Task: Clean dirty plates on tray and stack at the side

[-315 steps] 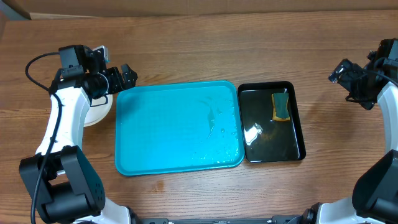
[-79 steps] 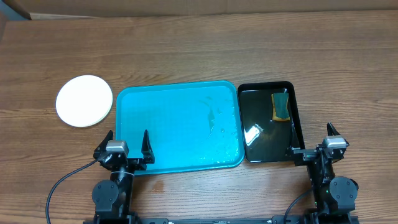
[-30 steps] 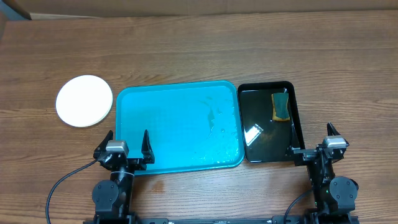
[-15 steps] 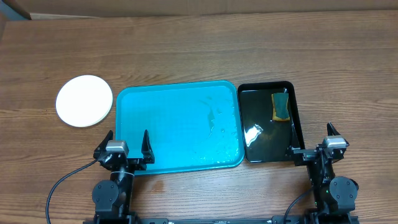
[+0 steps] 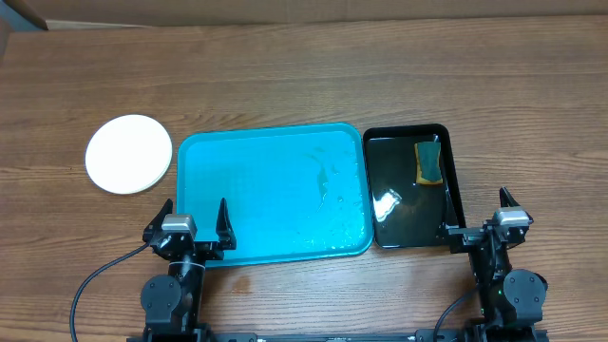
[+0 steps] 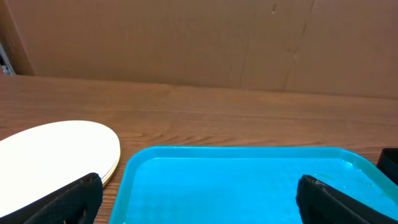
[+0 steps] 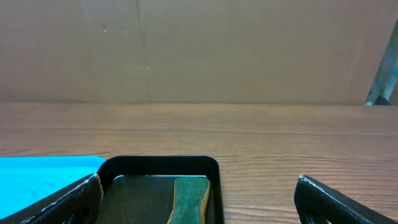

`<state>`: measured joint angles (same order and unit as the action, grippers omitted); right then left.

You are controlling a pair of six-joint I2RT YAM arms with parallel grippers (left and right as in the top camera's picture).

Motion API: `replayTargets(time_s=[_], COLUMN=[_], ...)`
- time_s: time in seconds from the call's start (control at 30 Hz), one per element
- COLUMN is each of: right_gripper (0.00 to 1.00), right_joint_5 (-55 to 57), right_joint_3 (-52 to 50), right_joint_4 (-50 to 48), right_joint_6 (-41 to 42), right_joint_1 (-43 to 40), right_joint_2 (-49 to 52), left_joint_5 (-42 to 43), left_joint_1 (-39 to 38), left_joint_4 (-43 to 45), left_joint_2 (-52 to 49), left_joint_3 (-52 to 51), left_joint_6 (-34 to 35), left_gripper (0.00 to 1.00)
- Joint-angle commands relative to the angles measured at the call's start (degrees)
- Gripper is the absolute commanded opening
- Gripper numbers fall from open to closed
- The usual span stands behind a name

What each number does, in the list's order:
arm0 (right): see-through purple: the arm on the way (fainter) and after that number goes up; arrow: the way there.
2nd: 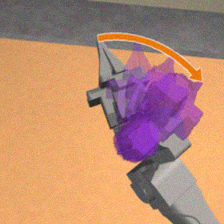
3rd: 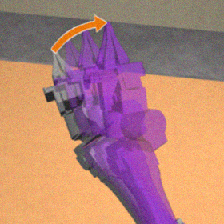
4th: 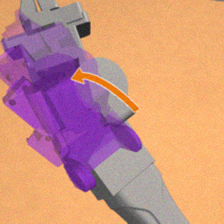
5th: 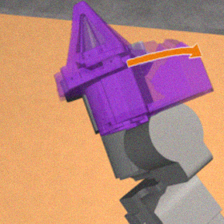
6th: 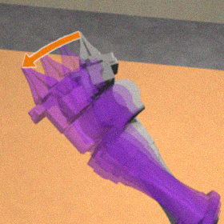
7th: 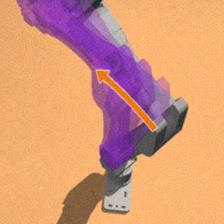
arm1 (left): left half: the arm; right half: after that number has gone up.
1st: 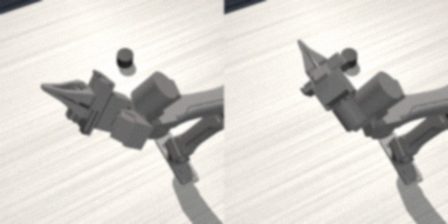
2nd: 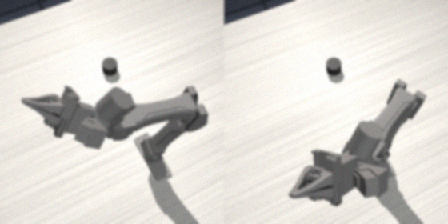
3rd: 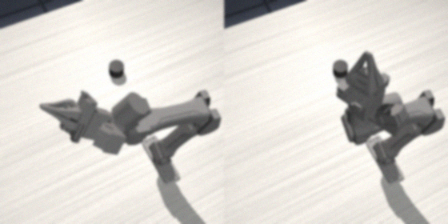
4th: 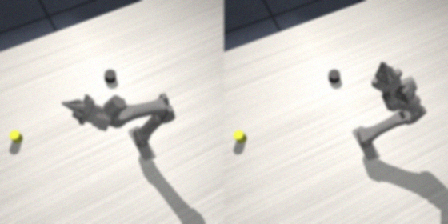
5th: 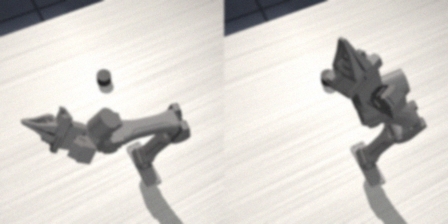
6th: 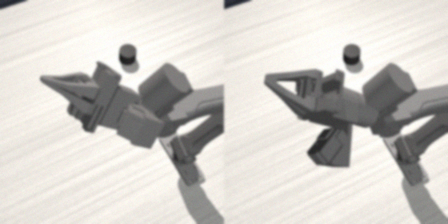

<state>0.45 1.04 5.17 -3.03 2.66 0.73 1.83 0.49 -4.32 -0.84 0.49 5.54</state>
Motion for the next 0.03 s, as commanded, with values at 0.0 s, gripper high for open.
replayTargets(time_s=[0.0], right_gripper=[1.00], right_joint_5=[0.35], right_joint_3=[-0.59], right_joint_4=[-0.35], right_joint_6=[-0.22], right_joint_1=[-0.15], right_joint_2=[-0.57], left_joint_5=[-0.76], left_joint_1=[0.33], left_joint_4=[-0.11], left_joint_2=[0.59], left_joint_3=[-0.24], left_joint_6=[-0.87], left_gripper=[1.00])
